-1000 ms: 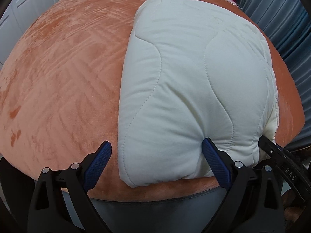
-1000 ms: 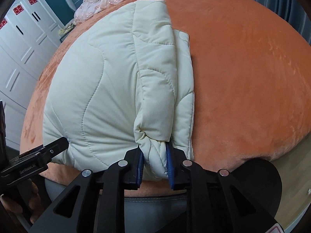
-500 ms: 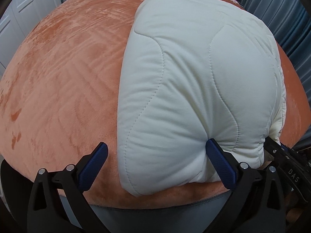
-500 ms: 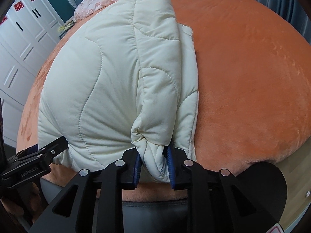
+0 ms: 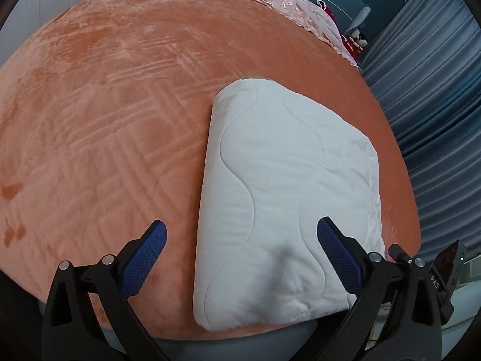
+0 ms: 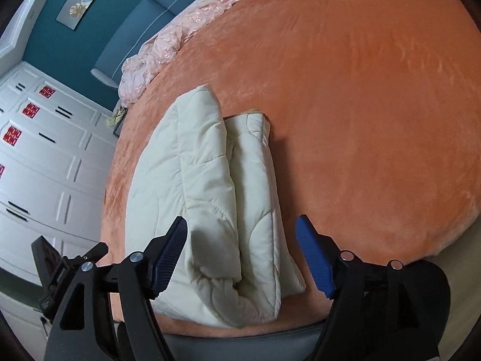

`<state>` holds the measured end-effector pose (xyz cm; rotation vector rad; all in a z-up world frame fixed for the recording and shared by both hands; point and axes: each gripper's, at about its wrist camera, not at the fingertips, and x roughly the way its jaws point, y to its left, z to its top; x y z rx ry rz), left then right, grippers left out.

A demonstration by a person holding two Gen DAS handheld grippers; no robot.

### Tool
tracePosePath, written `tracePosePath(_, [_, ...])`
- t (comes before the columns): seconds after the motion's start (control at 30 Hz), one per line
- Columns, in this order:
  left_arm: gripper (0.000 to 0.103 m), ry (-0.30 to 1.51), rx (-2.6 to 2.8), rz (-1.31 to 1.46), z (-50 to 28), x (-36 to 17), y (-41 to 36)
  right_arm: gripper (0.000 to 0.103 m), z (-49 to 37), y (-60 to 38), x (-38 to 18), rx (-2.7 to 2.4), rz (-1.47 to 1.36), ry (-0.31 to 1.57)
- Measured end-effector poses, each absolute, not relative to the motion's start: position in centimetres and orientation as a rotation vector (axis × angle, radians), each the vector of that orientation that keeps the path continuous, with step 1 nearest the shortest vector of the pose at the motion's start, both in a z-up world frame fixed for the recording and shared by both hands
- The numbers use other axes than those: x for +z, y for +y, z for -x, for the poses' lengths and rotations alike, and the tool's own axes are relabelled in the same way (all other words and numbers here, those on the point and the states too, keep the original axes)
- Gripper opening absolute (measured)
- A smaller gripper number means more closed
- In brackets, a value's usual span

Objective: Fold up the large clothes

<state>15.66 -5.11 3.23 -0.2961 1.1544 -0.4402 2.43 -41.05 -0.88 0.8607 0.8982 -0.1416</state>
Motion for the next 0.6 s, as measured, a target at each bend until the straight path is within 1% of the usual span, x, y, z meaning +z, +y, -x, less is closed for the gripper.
tracePosePath(0.1, [0.098,1.221,-0.428,0.303,-17.6,0.8,-6.3,0.073,-4.6,-41.4,-2.9,-0.115,-0.946,0.933])
tracePosePath(0.23, [0.098,1.269,-0.456,0.389,-18.7,-2.0,-7.1,0.081,-6.1,-41.4,-5.3,-0.092,-1.034,0.95])
tracePosePath(0.33, [0.098,1.293,-0.48,0.465,-19.2,-3.2,-7.6,0.083,-6.6,-41.1,-7.2,-0.06,-1.108,0.959])
tracePosePath(0.43, [0.098,1.293,-0.468,0.459,-19.6,-3.9,-8.6,0.084,-6.9,-41.6,-8.6,-0.033,-1.187,0.942])
tracePosePath(0.6, [0.098,1.276,-0.441,0.395,-20.1,-4.3,-9.8,0.083,-7.4,-40.7,-8.7,-0.015,-1.148,0.928])
